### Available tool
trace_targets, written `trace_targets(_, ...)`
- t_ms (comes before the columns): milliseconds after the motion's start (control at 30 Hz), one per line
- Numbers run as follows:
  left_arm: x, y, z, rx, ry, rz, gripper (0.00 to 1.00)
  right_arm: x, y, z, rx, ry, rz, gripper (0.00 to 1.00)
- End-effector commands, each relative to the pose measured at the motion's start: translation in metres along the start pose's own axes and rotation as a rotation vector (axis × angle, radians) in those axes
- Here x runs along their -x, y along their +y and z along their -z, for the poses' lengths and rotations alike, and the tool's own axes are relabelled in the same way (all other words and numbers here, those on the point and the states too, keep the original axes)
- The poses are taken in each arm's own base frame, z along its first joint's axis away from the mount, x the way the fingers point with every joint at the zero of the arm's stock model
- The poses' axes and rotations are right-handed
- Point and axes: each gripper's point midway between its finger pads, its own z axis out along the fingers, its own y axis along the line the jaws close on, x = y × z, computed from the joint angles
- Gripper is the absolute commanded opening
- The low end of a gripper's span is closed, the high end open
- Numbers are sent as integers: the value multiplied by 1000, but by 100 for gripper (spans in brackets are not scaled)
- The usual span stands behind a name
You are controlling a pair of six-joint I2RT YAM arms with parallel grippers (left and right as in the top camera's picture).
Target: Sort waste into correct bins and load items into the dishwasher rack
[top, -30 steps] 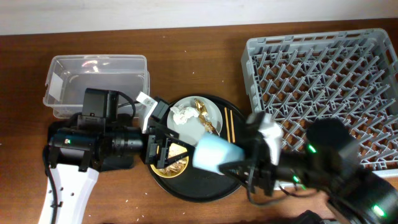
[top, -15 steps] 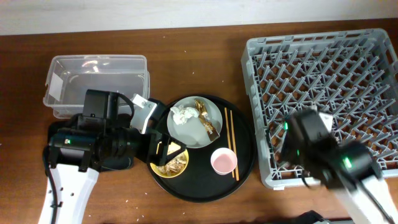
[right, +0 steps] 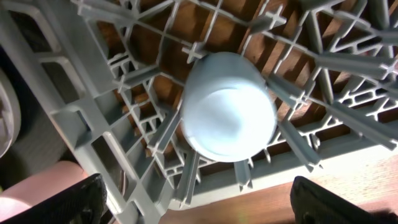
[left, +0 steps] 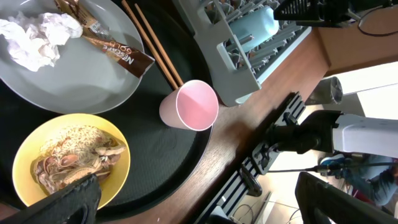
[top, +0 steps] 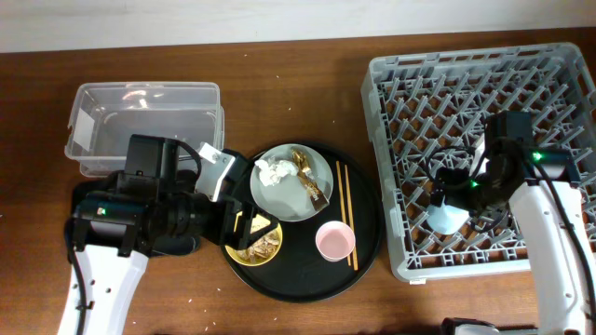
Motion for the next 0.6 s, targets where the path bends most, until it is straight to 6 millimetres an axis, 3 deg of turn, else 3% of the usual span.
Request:
trace_targets(0,-4,-3,-9,51,41,-69,96,5,29,65,173,-203,52,95)
trace_targets(100,-11,4,-43,201,94,-150,92,-17,58,122,389,-376,108,95)
trace_targets(200,-35,23,-110,354,200,-129,81,-48,55,158,438,-509,108,97)
trace_targets(367,-47,30,-187,333,297,-119,54,-75,48,155,429,-470,99,97)
trace_targets(433,-55,32,-199,336,328,-113,50,-79,47,152,424,-449,94,97)
trace_targets(467,-54,32,-201,334,326,-115,44,-80,47,152,423,-446,94,97)
trace_targets(533,-53,31,-202,333,320,-120,24,-80,47,152,423,-445,93,97)
trace_targets(567,-53,32,-202,339,320,-120,5,-80,47,152,423,-445,93,97)
